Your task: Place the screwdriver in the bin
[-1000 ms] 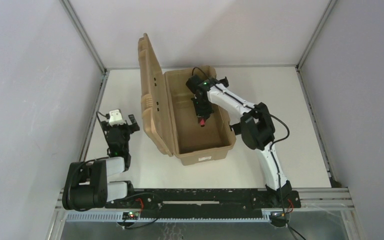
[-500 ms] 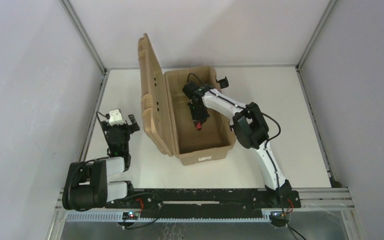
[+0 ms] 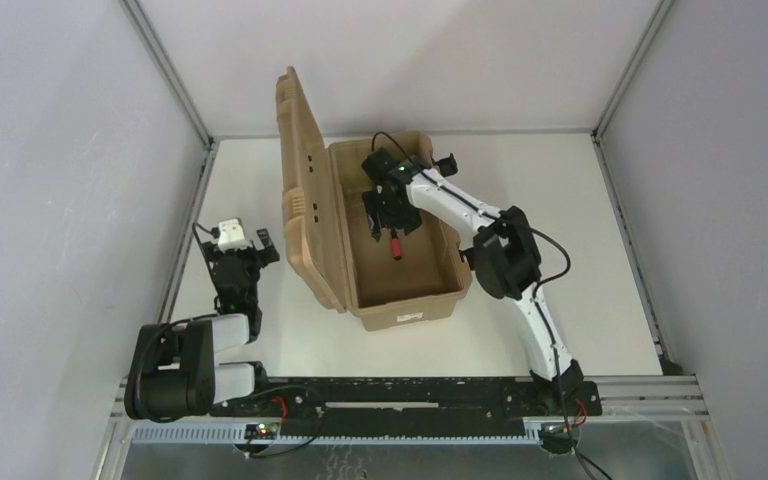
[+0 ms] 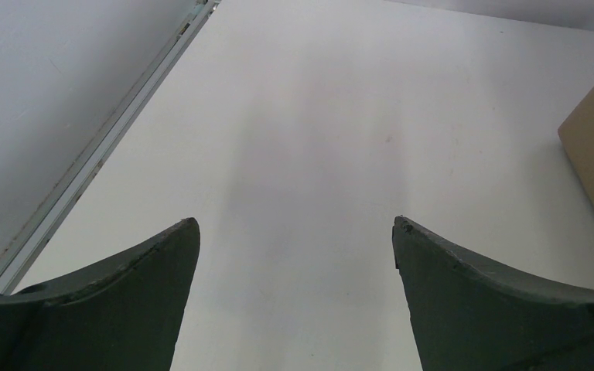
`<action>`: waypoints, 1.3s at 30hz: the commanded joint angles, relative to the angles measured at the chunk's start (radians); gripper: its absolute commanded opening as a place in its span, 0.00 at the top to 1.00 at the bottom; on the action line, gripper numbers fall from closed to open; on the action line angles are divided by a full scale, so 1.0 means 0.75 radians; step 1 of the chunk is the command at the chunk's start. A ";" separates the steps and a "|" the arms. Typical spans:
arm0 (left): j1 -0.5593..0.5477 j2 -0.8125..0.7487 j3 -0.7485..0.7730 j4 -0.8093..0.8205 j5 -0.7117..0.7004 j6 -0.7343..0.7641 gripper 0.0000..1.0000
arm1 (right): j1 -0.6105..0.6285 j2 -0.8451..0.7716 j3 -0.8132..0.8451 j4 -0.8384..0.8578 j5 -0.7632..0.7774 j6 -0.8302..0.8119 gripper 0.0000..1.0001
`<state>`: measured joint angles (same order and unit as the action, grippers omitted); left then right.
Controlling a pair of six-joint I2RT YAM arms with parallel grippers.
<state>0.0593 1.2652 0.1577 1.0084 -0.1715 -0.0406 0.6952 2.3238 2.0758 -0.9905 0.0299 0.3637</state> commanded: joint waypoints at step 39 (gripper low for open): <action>0.003 0.002 0.043 0.089 0.012 0.026 0.00 | -0.628 -0.975 -1.440 1.262 0.235 -0.301 0.00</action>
<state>0.0593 1.2652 0.1577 1.0084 -0.1715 -0.0406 0.2245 1.6161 0.9737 -0.1207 0.2108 0.1566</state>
